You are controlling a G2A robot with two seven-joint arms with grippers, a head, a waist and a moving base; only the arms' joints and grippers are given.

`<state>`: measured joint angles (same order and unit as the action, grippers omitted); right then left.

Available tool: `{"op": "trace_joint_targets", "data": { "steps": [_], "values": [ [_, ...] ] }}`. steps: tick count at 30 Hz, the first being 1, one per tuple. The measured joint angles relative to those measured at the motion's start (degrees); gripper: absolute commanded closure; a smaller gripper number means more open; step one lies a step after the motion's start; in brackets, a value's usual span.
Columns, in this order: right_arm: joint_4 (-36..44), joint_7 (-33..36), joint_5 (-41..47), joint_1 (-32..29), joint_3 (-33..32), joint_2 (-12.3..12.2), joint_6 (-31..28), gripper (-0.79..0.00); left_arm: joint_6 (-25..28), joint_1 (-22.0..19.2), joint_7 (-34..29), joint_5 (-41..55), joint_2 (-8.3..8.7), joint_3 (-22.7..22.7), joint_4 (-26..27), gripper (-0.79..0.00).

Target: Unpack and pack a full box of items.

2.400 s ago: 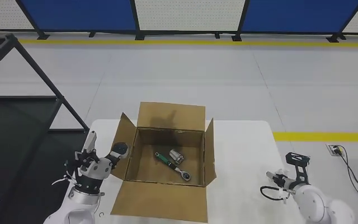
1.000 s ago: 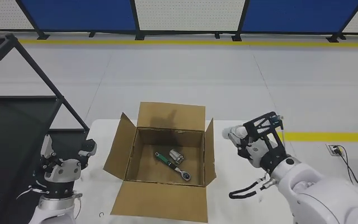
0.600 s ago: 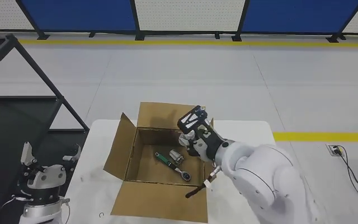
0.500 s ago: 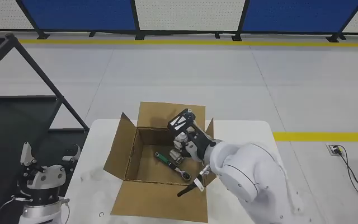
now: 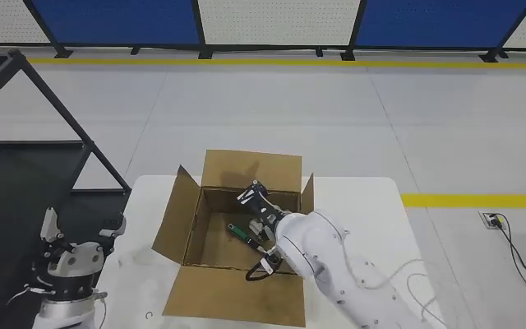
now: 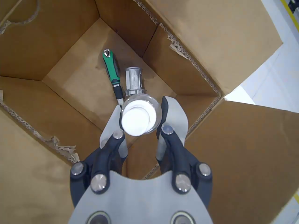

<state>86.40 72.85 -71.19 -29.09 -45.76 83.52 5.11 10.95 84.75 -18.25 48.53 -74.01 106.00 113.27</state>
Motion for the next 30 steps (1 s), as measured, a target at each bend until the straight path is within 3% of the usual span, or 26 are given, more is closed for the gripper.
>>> {"op": "trace_joint_targets", "data": {
  "steps": [14, 18, 20, 30],
  "values": [
    [-12.1, -3.9, -1.5, 1.3, 3.0, 2.5, 1.9, 0.000, 0.1, 0.5, 0.5, -0.1, -0.07, 0.1, 0.3, -0.785],
    [-15.1, -4.9, -1.8, 1.7, 3.5, 3.2, 2.1, -0.200, 0.2, 0.7, 0.5, -0.2, -0.08, 0.3, 0.5, -0.785],
    [-16.3, -5.4, -1.9, 1.8, 3.8, 3.6, 2.1, -0.256, 0.1, 0.8, 0.6, -0.2, -0.09, 0.4, 0.5, -0.785],
    [-18.5, -6.3, -2.2, 2.3, 3.8, 4.9, 1.8, -0.360, 0.1, 0.9, 0.8, -0.9, -0.14, -0.1, 0.8, -0.785]
  ]
}}
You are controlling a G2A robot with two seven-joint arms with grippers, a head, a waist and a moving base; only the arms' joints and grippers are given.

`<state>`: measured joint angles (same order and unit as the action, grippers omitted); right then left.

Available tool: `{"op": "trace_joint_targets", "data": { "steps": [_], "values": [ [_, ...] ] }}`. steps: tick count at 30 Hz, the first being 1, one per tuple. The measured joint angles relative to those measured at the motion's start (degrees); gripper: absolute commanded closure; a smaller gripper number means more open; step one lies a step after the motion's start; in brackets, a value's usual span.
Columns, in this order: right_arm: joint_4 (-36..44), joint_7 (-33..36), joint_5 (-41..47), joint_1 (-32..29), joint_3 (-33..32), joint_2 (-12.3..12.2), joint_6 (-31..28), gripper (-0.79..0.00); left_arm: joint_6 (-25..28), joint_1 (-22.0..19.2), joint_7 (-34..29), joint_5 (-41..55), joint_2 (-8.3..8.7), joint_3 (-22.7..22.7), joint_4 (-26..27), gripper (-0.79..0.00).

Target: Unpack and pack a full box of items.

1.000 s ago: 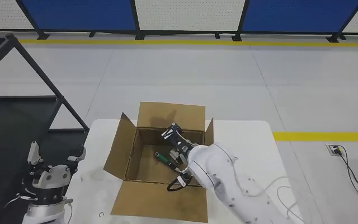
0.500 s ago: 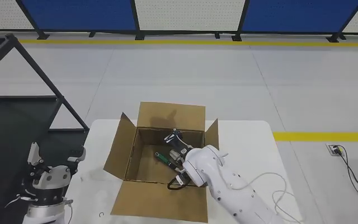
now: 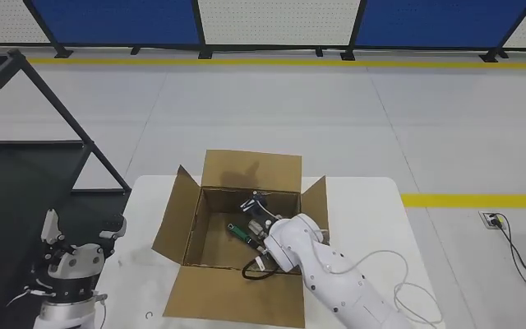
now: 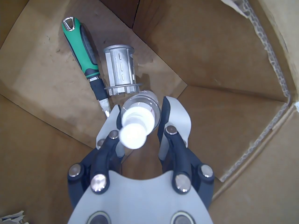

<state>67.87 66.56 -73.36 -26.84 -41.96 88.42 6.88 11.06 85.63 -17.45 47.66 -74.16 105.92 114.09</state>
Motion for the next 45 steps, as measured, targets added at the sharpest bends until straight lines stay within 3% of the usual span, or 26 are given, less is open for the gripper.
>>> {"op": "trace_joint_targets", "data": {
  "steps": [12, 14, 16, 18, 23, 27, 33, 43, 45],
  "values": [
    [6.0, 1.5, -3.6, -2.3, -3.1, -0.3, 0.0, -0.391, -0.2, -0.2, -0.1, -0.5, -0.04, -0.5, 0.1, -0.785],
    [9.0, 2.6, -4.8, -3.2, -4.1, -0.6, 0.1, -0.502, -0.3, -0.3, -0.1, -0.5, -0.04, -0.6, 0.0, -0.785],
    [13.1, 3.8, -6.6, -4.7, -5.2, -1.0, 0.0, -0.680, -0.4, -0.4, -0.1, -0.7, -0.04, -0.7, 0.0, -0.785],
    [17.5, 4.5, -8.6, -6.4, -6.3, -1.4, -0.1, -0.785, -0.5, -0.5, 0.0, -0.8, -0.05, -0.9, 0.0, -0.785],
    [30.3, 6.3, -8.2, -11.0, -9.8, -2.3, -2.6, -0.785, -0.7, -0.8, -0.1, -1.0, -0.04, -1.2, 0.0, -0.785],
    [42.2, 6.2, -1.2, -14.4, -14.2, -2.8, -6.5, -0.785, -0.8, -1.0, -0.2, -1.1, -0.04, -1.4, 0.1, -0.785],
    [52.0, 5.5, 8.6, -15.4, -21.6, -3.3, -8.7, -0.785, -0.5, -1.3, -0.2, -1.0, -0.06, -1.6, 0.4, -0.785],
    [50.3, 8.8, 27.8, -16.1, -38.7, -4.1, -2.3, -0.785, -0.4, -1.0, 0.1, -0.2, -0.11, -1.3, 0.7, -0.785],
    [50.0, 9.1, 30.8, -16.1, -39.5, -4.2, -2.3, -0.785, -0.4, -1.0, 0.1, -0.2, -0.11, -1.3, 0.7, -0.785]
  ]
}}
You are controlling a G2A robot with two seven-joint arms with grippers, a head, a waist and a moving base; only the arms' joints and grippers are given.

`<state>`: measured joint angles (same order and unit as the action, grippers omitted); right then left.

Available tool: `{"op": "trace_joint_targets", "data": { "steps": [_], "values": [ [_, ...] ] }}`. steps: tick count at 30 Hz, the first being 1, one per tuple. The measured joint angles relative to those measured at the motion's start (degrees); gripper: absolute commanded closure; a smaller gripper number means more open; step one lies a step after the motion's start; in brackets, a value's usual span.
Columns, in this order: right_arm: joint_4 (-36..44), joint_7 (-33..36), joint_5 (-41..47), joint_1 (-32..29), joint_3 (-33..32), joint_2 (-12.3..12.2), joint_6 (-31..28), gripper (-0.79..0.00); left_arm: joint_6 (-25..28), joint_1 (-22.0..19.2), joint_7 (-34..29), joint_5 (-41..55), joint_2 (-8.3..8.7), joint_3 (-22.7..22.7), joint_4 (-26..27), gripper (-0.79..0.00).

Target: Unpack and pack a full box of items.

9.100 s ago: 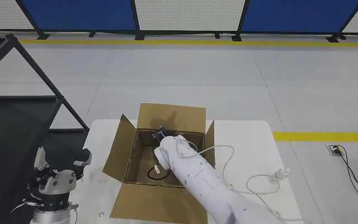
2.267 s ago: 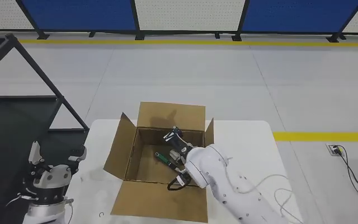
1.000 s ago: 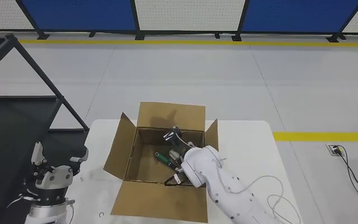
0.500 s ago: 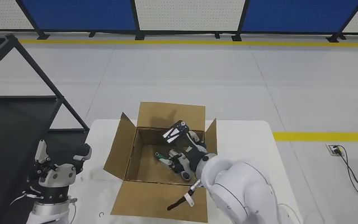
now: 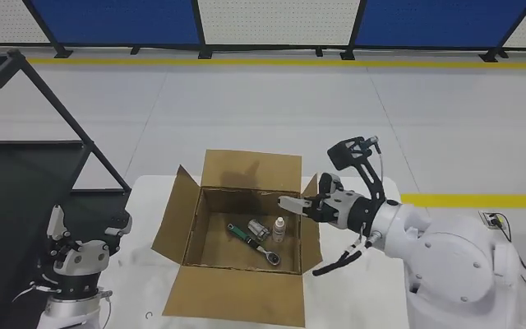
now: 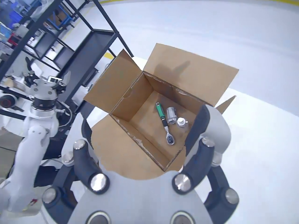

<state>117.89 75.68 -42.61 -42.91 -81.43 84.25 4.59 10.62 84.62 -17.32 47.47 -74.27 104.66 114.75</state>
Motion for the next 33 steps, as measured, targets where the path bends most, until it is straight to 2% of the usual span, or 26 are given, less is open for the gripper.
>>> {"op": "trace_joint_targets", "data": {
  "steps": [4, 12, 20, 26, 33],
  "values": [
    [0.1, -0.1, -2.6, 0.0, 0.7, 0.0, 0.0, -0.785, 0.0, 0.0, 0.0, 0.0, 0.00, 0.0, 0.0, -0.785],
    [-0.5, -0.7, -2.2, -0.9, 0.7, -0.1, -0.4, -0.785, -0.1, 0.0, 0.2, -0.1, 0.00, 0.0, -0.1, -0.785],
    [-3.7, 0.6, 2.7, -3.3, -4.6, -1.1, 4.1, -0.785, -3.5, -1.3, 1.9, -1.8, 0.27, 1.1, -2.3, -0.785],
    [-9.2, 3.8, 6.5, -3.3, -5.6, -1.9, 6.2, -0.785, -7.4, -3.3, -2.1, -2.0, 0.85, 2.4, -5.0, -0.785],
    [-12.9, 2.3, 11.2, -3.1, -2.0, -2.2, 4.3, -0.785, -10.5, -5.4, -5.3, -4.1, 1.35, 1.3, -7.4, -0.785]
  ]
}}
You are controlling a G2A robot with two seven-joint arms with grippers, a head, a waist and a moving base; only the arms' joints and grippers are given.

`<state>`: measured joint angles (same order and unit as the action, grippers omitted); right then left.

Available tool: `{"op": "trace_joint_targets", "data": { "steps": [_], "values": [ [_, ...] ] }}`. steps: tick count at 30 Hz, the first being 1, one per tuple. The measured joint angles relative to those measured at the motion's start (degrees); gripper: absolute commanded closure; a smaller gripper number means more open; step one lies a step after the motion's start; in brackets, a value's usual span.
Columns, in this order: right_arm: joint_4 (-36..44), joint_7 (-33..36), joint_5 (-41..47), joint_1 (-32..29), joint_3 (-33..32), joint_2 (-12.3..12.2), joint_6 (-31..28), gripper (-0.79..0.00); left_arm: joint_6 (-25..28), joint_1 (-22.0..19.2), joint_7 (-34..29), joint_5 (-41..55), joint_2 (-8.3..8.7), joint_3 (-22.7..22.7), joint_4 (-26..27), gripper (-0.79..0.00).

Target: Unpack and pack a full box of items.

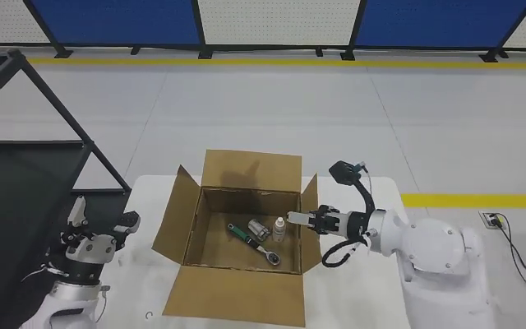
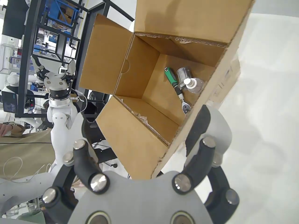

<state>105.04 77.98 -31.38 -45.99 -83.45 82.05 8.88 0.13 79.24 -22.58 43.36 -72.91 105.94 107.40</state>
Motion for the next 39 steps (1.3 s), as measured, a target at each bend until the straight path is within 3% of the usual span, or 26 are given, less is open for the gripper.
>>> {"op": "trace_joint_targets", "data": {
  "steps": [20, 31, 39],
  "values": [
    [-7.9, -6.1, 10.9, 3.4, 8.3, -0.6, -3.4, -0.785, -2.6, -1.0, 0.1, -8.4, 0.31, -8.3, -0.2, -0.785],
    [-16.2, -11.9, 18.7, 4.1, 12.0, -0.3, -5.1, -0.785, -4.8, -1.8, -0.7, -11.3, 0.30, -14.0, 0.3, -0.785],
    [-21.0, -15.6, 17.7, 5.7, 16.7, -0.1, -5.1, -0.785, -5.4, -2.3, -0.5, -18.5, 0.50, -18.0, 0.2, -0.785]
  ]
}}
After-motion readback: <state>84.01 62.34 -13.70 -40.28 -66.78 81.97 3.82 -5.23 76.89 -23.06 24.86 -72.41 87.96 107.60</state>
